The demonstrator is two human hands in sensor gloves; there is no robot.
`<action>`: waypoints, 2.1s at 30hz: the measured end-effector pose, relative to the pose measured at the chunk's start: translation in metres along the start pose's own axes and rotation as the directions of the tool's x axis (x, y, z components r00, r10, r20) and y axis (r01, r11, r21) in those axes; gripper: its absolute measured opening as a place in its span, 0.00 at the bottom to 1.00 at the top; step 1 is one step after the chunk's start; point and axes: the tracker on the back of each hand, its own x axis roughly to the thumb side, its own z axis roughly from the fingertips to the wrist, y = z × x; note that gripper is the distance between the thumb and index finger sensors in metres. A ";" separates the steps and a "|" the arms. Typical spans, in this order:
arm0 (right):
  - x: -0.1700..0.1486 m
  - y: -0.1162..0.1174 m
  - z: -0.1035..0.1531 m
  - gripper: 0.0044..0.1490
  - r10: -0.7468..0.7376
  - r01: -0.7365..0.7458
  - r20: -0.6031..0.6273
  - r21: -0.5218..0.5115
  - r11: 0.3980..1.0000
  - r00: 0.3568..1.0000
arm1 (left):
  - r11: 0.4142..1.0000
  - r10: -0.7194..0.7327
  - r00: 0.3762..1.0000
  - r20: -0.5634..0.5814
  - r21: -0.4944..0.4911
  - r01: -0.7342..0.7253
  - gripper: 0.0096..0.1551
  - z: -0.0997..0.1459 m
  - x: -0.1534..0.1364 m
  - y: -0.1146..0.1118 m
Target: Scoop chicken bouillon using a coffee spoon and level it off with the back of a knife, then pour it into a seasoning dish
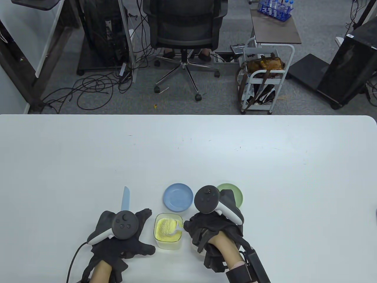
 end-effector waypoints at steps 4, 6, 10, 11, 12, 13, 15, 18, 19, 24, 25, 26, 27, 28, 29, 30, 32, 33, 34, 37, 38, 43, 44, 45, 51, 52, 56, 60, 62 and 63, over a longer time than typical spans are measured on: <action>-0.004 0.001 0.003 0.24 -0.010 0.010 0.005 -0.018 1.000 1.000 | 0.989 0.020 0.956 -0.292 0.144 0.024 0.54 0.005 -0.024 0.004; -0.005 0.002 0.005 0.24 -0.016 0.016 0.005 -0.028 0.999 1.000 | 0.997 0.051 0.901 -0.431 0.082 -0.018 0.52 0.006 -0.033 0.001; -0.006 0.002 0.006 0.24 -0.009 0.009 0.003 -0.041 0.999 1.000 | 0.999 -0.043 0.810 -0.585 -0.043 0.022 0.52 0.006 -0.042 -0.003; -0.006 0.002 0.006 0.24 -0.009 0.010 0.003 -0.041 0.999 1.000 | 0.998 -0.053 0.803 -0.593 -0.057 0.024 0.52 0.004 -0.042 -0.005; -0.006 0.002 0.006 0.24 -0.010 0.010 0.003 -0.036 0.999 1.000 | 0.996 -0.068 0.800 -0.597 -0.083 0.022 0.52 0.001 -0.042 -0.009; -0.006 0.002 0.006 0.24 -0.009 0.010 0.003 -0.034 0.999 1.000 | 0.995 -0.077 0.795 -0.602 -0.096 0.024 0.52 -0.001 -0.043 -0.012; -0.004 0.003 0.005 0.24 0.002 -0.002 0.001 -0.035 0.999 1.000 | 0.988 -0.126 0.772 -0.623 -0.147 0.042 0.52 -0.009 -0.045 -0.020; -0.003 0.004 0.005 0.24 0.002 -0.002 0.002 -0.033 0.999 1.000 | 0.989 -0.143 0.769 -0.623 -0.105 0.100 0.47 -0.011 -0.043 -0.021; -0.003 0.004 0.004 0.24 0.003 -0.003 0.002 -0.032 0.999 1.000 | 0.990 -0.137 0.773 -0.619 -0.109 0.088 0.46 -0.012 -0.043 -0.022; -0.003 0.005 0.003 0.24 0.002 -0.002 0.000 -0.028 1.000 1.000 | 0.989 -0.146 0.773 -0.617 -0.074 0.128 0.39 -0.013 -0.041 -0.025; -0.002 0.005 0.003 0.24 0.003 -0.003 0.000 -0.026 1.000 1.000 | 0.990 -0.140 0.777 -0.614 -0.070 0.123 0.38 -0.013 -0.042 -0.025; -0.002 0.005 0.003 0.24 0.004 -0.004 -0.001 -0.024 1.000 1.000 | 0.991 -0.131 0.782 -0.609 -0.065 0.115 0.36 -0.013 -0.042 -0.025; -0.002 0.006 0.003 0.24 0.004 -0.004 -0.003 -0.023 1.000 1.000 | 0.993 -0.116 0.790 -0.602 -0.061 0.100 0.34 -0.014 -0.042 -0.025; -0.002 0.006 0.003 0.24 0.005 -0.005 -0.003 -0.023 1.000 1.000 | 0.995 -0.097 0.795 -0.599 -0.057 0.078 0.33 -0.014 -0.043 -0.026; -0.002 0.006 0.003 0.24 0.005 -0.005 -0.004 -0.023 1.000 1.000 | 0.997 -0.077 0.801 -0.594 -0.051 0.058 0.32 -0.013 -0.044 -0.026; -0.003 0.006 0.002 0.24 0.001 -0.001 -0.005 -0.023 1.000 1.000 | 0.998 -0.055 0.815 -0.576 -0.044 0.037 0.32 -0.014 -0.045 -0.027; -0.003 0.006 0.001 0.24 -0.005 0.005 -0.005 -0.023 1.000 1.000 | 0.998 0.016 0.847 -0.531 -0.036 -0.041 0.30 -0.014 -0.044 -0.026; -0.003 0.007 0.001 0.24 -0.007 0.007 -0.004 -0.023 1.000 1.000 | 0.995 0.046 0.858 -0.511 -0.051 -0.084 0.30 -0.013 -0.042 -0.025; -0.004 0.007 0.001 0.24 -0.010 0.009 -0.003 -0.023 1.000 1.000 | 0.991 0.085 0.873 -0.480 -0.052 -0.124 0.30 -0.011 -0.040 -0.022; -0.005 0.007 0.001 0.24 -0.018 0.018 -0.003 -0.023 1.000 1.000 | 0.977 0.205 0.905 -0.374 0.028 -0.210 0.30 0.001 -0.031 -0.005; -0.006 0.007 0.001 0.24 -0.020 0.020 -0.002 -0.025 0.999 1.000 | 0.963 0.270 0.921 -0.281 0.060 -0.264 0.30 0.009 -0.026 0.005; -0.008 0.006 0.001 0.24 -0.030 0.030 -0.002 -0.031 0.999 1.000 | 0.883 0.469 0.876 0.113 -0.023 -0.469 0.30 0.026 0.002 0.022; -0.008 0.006 0.001 0.24 -0.034 0.034 0.001 -0.036 0.999 0.999 | 0.884 0.466 0.872 0.146 -0.050 -0.464 0.30 0.026 0.010 0.021; -0.008 0.006 0.001 0.24 -0.036 0.036 0.002 -0.038 0.999 0.999 | 0.897 0.443 0.883 0.155 -0.063 -0.438 0.30 0.026 0.017 0.020; -0.007 0.004 0.005 0.24 -0.044 0.044 0.004 -0.060 0.997 0.999 | 0.941 0.332 0.933 0.141 -0.115 -0.317 0.30 0.017 0.041 0.008; -0.007 0.004 0.006 0.24 -0.047 0.048 0.008 -0.065 0.997 0.999 | 0.943 0.324 0.937 0.129 -0.119 -0.309 0.30 0.015 0.042 0.005; -0.006 0.003 0.009 0.24 -0.065 0.066 0.024 -0.076 0.995 0.998 | 0.950 0.294 0.952 0.084 -0.134 -0.282 0.30 0.010 0.039 0.000; -0.006 0.003 0.011 0.24 -0.062 0.064 0.028 -0.078 0.995 0.998 | 0.952 0.289 0.955 0.060 -0.126 -0.280 0.30 0.010 0.033 0.001; -0.006 0.003 0.012 0.24 -0.059 0.061 0.028 -0.083 0.995 0.998 | 0.954 0.281 0.959 0.038 -0.119 -0.275 0.29 0.010 0.029 0.001; -0.006 0.002 0.013 0.24 -0.056 0.058 0.028 -0.085 0.995 0.998 | 0.953 0.283 0.959 0.029 -0.119 -0.278 0.30 0.009 0.027 0.001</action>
